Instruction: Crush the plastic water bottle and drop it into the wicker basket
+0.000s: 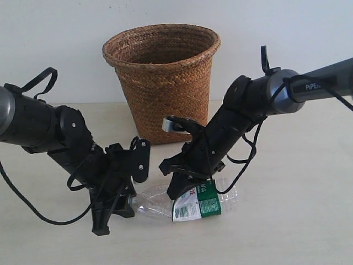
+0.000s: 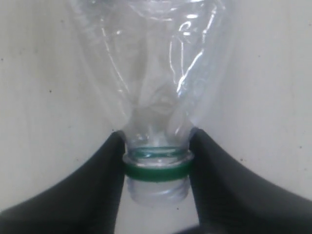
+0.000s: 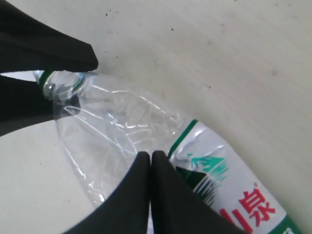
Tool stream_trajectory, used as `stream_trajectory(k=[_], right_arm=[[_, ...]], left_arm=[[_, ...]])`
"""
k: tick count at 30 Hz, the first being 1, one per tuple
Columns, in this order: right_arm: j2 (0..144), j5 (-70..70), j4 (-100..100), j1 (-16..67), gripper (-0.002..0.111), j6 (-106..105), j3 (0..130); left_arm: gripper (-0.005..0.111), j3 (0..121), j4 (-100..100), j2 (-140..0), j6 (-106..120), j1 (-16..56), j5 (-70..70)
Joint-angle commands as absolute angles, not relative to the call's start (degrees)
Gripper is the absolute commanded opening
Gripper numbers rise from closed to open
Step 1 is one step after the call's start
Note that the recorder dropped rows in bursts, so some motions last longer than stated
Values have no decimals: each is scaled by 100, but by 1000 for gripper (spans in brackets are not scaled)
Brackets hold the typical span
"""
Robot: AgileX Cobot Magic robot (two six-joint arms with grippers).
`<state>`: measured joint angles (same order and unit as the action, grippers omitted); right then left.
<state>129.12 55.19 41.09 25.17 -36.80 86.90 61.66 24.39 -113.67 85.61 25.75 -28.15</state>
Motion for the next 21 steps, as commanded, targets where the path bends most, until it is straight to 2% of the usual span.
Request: stream_trajectory(k=[1, 7, 15, 21], right_arm=[[13311, 5360, 2115, 2399, 0, -3577, 8471], [13363, 5199, 2654, 2399, 0, -3588, 8521], [13176, 6418, 3366, 2399, 0, -3717, 9208], [12307, 6819, 3358, 2304, 0, -3709, 9431]], left_arm=[[4, 6080, 2155, -11460, 8503, 2525, -3015], [4, 6080, 2164, -11460, 8486, 2525, -2958], [4, 6080, 2164, -11460, 8486, 2525, -2973], [4, 6080, 2164, -11368, 8461, 2525, -2990]])
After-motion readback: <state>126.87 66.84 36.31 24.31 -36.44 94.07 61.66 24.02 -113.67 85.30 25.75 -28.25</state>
